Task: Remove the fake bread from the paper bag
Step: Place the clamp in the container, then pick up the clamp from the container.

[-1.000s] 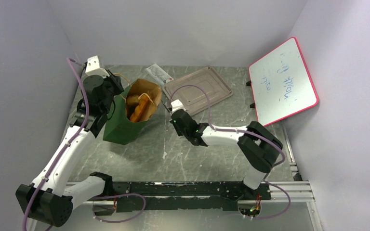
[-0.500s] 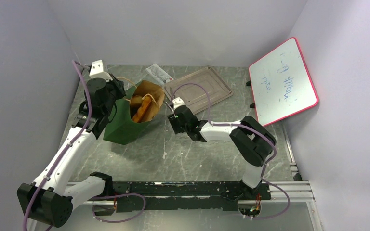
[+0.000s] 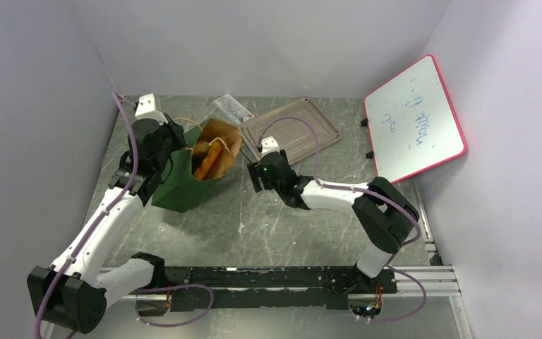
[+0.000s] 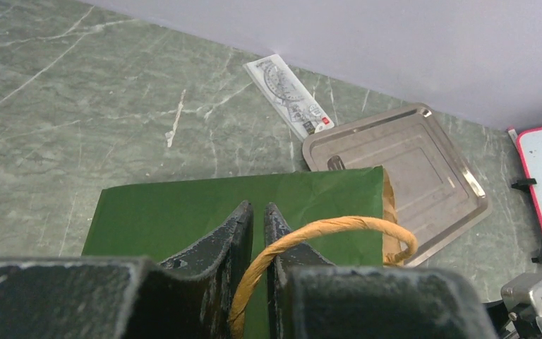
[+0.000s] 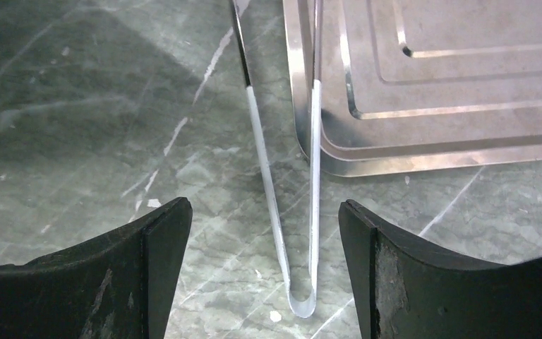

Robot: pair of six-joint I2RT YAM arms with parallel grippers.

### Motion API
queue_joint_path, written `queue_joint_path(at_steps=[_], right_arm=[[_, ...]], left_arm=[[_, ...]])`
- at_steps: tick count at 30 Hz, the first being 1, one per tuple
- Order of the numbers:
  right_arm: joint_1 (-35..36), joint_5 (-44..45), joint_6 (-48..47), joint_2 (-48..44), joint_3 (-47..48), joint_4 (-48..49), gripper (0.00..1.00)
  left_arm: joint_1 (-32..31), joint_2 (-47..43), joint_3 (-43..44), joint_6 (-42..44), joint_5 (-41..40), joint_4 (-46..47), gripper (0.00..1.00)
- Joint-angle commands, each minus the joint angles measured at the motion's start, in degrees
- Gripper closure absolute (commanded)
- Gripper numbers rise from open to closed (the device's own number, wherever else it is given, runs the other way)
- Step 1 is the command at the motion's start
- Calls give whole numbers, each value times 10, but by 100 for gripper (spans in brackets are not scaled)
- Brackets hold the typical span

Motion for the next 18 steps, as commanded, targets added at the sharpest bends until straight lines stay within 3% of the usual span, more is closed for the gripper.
queue_joint_path(at_steps=[1,10,18], right_arm=[[0,29,-4,24,-14,8,23],[-6,12,-12,74,-21,54,24],[-24,-36,1,99,-30,72,40]], left_arm=[[5,0,-11,-7,8,13,93],[5,4,-15,-4,2,12,93],[4,12,-18,-10,6,11,93]])
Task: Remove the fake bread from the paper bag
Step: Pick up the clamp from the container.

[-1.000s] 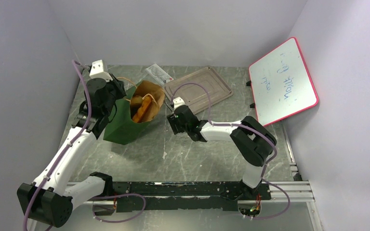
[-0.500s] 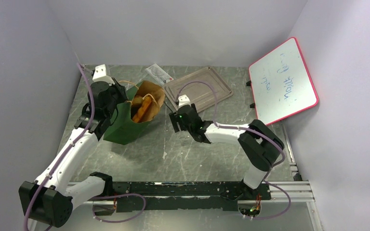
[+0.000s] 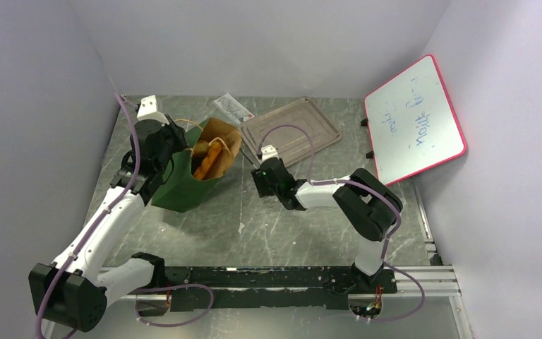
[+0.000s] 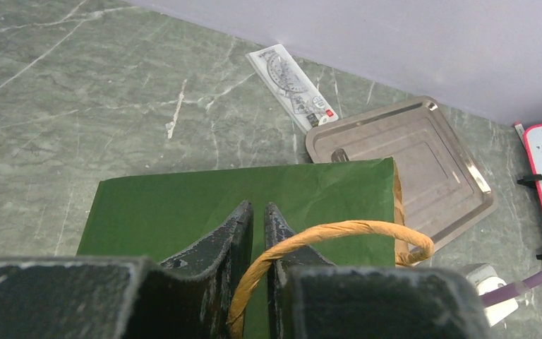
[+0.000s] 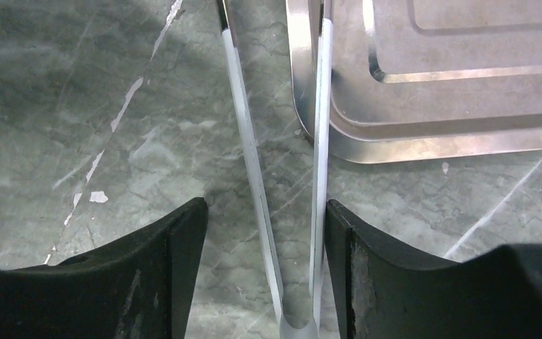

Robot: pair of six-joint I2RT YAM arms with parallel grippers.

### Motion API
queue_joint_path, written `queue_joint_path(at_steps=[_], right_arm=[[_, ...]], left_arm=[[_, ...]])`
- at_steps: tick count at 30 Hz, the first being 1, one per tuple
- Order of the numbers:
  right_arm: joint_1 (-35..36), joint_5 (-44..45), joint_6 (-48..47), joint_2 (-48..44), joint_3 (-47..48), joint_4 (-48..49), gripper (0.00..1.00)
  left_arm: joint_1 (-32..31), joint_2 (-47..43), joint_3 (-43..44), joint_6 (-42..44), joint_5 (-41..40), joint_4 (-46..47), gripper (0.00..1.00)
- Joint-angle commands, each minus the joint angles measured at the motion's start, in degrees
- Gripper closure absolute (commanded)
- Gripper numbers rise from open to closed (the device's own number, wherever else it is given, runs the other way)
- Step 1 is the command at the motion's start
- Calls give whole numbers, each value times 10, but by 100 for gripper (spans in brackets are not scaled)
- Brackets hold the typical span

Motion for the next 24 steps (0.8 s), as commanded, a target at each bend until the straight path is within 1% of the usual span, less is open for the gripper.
queue_joint_path(at_steps=[1,4,6,8,11,16,19,24], right_arm=[[-11,-24,6,18,-13,28,43],[-16,-35,7,22,-19,34,61],[-17,-35,8,20,-24,39,63],[-16,-36,10,12,-31,46,67],[-16,-37,14,-13,-47,54,78],[-11,-26,28,-86,-71,38,79],[-4,-10,42,-140,-81,6,79],[7,17,69,-222,-89,-69,81]], left_arm=[[3,7,-8,-5,6,10,93],[2,10,-8,-7,4,10,93],[0,12,-6,-8,3,10,93],[-1,14,-5,-8,1,9,93],[-5,15,-5,-5,-5,7,93],[-17,13,-14,8,-8,13,93],[-28,14,-19,15,-8,17,93],[-67,23,-15,19,-30,15,93]])
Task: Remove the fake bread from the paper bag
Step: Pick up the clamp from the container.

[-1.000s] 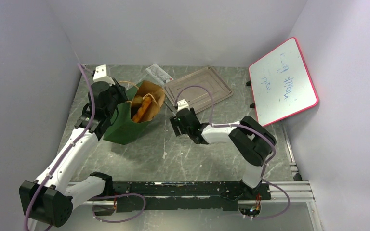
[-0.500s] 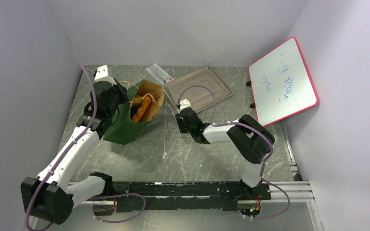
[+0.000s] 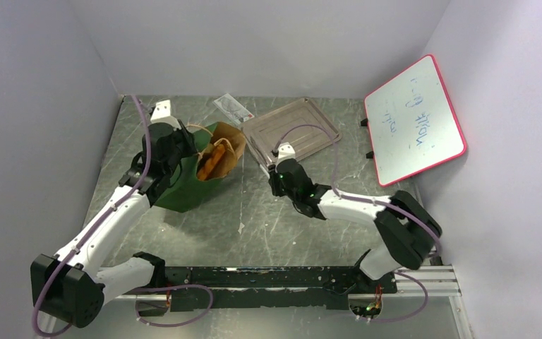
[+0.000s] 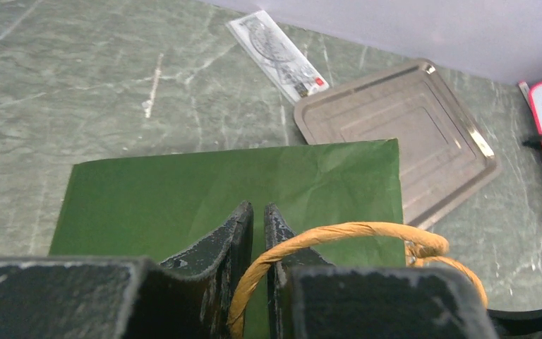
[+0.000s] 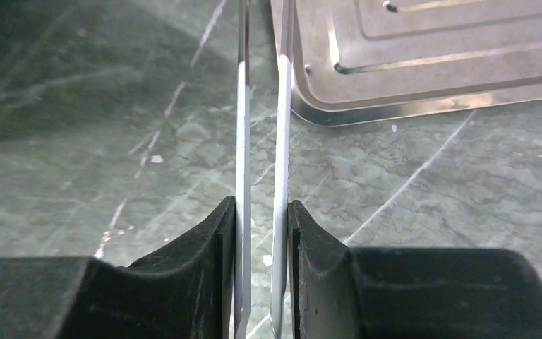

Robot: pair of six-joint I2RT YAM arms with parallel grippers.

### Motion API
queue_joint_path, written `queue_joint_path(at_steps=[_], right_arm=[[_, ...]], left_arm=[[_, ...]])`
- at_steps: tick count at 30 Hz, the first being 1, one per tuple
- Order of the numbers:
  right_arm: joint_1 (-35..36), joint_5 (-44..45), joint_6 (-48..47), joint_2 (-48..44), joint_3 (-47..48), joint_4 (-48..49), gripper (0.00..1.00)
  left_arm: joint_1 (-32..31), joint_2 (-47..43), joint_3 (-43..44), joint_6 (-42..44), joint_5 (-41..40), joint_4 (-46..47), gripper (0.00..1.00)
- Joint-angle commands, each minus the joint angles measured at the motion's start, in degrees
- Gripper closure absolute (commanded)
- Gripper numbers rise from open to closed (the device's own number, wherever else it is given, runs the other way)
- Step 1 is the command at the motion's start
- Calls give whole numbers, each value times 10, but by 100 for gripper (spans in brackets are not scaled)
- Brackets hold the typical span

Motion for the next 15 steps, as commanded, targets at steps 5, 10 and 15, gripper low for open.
queue_joint_path(at_steps=[5,10,15], right_arm=[[17,50,67,-140,-18,-122,88],[28,84,102,-204,-18,-203,91],[57,118,139,-252,-26,-258,97]], left_arm=[[-68,21,-4,12,-52,12,93],[-92,26,-18,6,-77,12,93],[-101,21,-39,4,-92,11,93]])
